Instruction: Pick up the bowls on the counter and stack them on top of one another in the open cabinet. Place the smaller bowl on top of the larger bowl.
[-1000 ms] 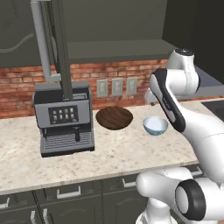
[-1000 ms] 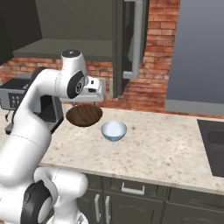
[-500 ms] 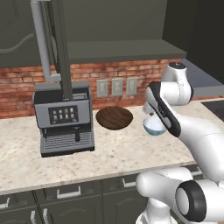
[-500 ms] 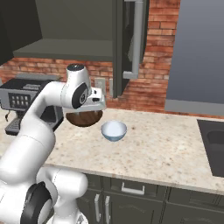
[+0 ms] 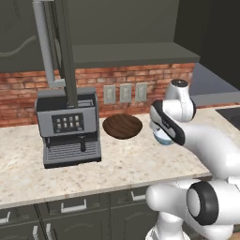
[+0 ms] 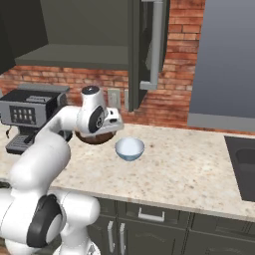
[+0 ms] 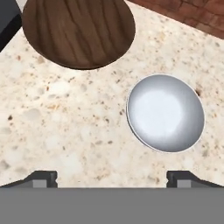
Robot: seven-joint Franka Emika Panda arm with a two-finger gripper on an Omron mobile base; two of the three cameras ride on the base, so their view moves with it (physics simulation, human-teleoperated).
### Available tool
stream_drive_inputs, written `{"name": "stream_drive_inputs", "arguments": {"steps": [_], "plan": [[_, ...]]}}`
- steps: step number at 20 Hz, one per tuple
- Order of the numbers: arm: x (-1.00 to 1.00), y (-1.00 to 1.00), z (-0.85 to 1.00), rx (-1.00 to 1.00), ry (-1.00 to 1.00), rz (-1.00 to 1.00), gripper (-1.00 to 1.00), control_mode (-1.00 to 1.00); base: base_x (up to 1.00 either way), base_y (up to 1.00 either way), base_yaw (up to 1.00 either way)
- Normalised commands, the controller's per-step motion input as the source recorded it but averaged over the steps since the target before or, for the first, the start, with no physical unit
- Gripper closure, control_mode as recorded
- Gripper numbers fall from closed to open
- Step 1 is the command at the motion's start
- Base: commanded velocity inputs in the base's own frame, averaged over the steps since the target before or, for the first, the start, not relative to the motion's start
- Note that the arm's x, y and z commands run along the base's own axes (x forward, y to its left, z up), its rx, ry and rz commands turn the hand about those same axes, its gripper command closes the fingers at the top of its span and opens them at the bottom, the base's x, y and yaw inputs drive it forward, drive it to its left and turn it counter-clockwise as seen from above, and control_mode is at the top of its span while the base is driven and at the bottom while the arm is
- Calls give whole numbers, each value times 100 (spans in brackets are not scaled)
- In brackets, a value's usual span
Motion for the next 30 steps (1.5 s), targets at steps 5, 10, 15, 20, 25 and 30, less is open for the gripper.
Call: {"name": "stream_drive_inputs", "arguments": {"steps": [5, 10, 15, 20, 25, 30], "plan": [[36, -15, -41, -4, 0, 7, -100, -100, 0, 0, 0], [30, -14, -42, -4, 0, 6, -100, -100, 0, 0, 0], [9, -11, -44, -1, 0, 4, -100, -100, 0, 0, 0], [10, -3, -37, 0, 0, 1, -100, -100, 0, 0, 0], [16, -6, -38, 0, 0, 2, -100, -100, 0, 0, 0], [31, -14, -29, 0, -1, 3, -100, -100, 0, 0, 0]]}}
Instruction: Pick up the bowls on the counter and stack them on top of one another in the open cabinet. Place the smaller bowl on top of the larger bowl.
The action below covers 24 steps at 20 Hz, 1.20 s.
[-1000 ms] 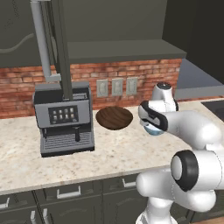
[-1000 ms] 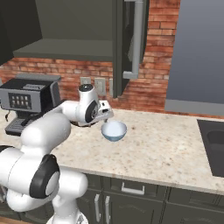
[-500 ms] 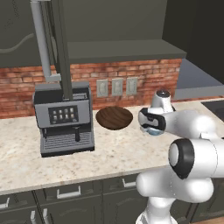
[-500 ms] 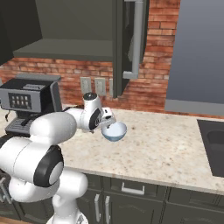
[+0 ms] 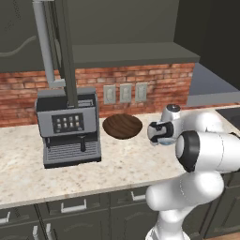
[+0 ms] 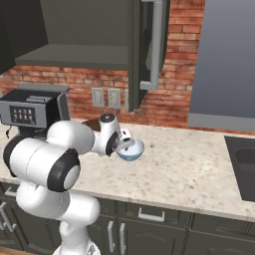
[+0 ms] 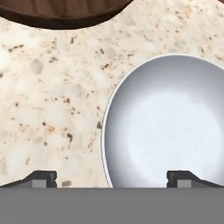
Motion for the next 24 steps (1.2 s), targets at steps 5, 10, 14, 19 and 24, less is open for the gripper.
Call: {"name": "stream_drive_inputs", "arguments": {"steps": [5, 10, 14, 19, 24], "plan": [[27, -11, -31, -1, 0, 2, -100, -100, 0, 0, 0], [17, -5, -20, -1, -2, 1, 100, -100, 0, 0, 0], [0, 0, 0, 0, 0, 0, 100, -100, 0, 0, 0], [0, 0, 4, 0, -4, 0, 100, -100, 0, 0, 0], [-15, 1, 45, 2, -18, 2, 100, -100, 0, 0, 0]]}}
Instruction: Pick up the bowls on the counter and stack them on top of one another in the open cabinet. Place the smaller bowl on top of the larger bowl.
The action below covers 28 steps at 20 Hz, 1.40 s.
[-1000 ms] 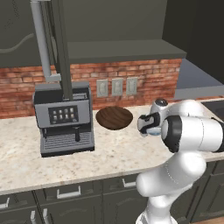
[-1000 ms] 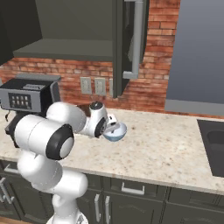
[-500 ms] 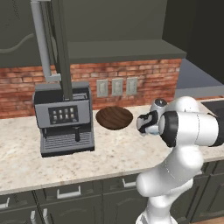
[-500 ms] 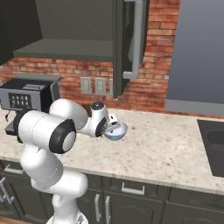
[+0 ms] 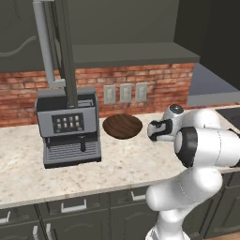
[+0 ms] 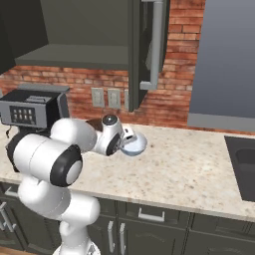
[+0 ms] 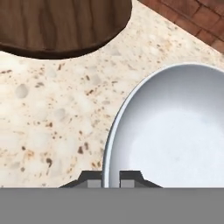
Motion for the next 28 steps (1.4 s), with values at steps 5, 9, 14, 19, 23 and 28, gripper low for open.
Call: {"name": "stream_drive_inputs", "arguments": {"steps": [5, 9, 14, 19, 23, 28], "plan": [[-35, 13, 63, 0, -23, 9, 100, -100, 0, 0, 0], [-39, 17, 62, 0, -23, 15, 100, -100, 0, 0, 0], [-38, 10, 53, -1, -17, 21, 100, -100, 0, 0, 0], [-32, 12, 43, -4, -10, 27, 100, -100, 0, 0, 0], [-12, 30, 38, -9, -4, 27, 100, -100, 0, 0, 0], [0, 51, 36, -16, 0, 21, 100, -100, 0, 0, 0]]}}
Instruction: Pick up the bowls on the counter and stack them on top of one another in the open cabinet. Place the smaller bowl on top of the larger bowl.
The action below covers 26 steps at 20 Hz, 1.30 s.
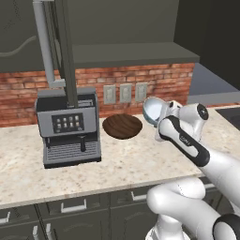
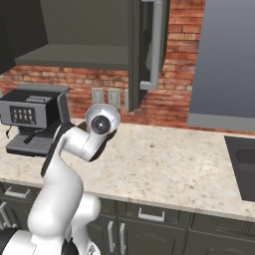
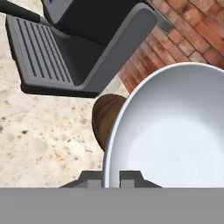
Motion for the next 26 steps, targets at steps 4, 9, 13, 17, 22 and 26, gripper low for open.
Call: {"name": "stream_drive_inputs", "arguments": {"steps": [4, 9, 13, 17, 22, 26], "plan": [[10, 53, 12, -20, 0, 15, 100, -100, 0, 0, 0], [1, 7, 0, -5, 0, 4, 100, -100, 0, 0, 0], [10, 8, -13, -4, 2, 0, 100, -100, 0, 0, 0], [39, 16, -23, -5, 5, 0, 100, -100, 0, 0, 0], [57, 18, -23, -4, 5, 0, 100, -100, 0, 0, 0], [64, 5, -22, -2, 5, 2, 100, -100, 0, 0, 0]]}}
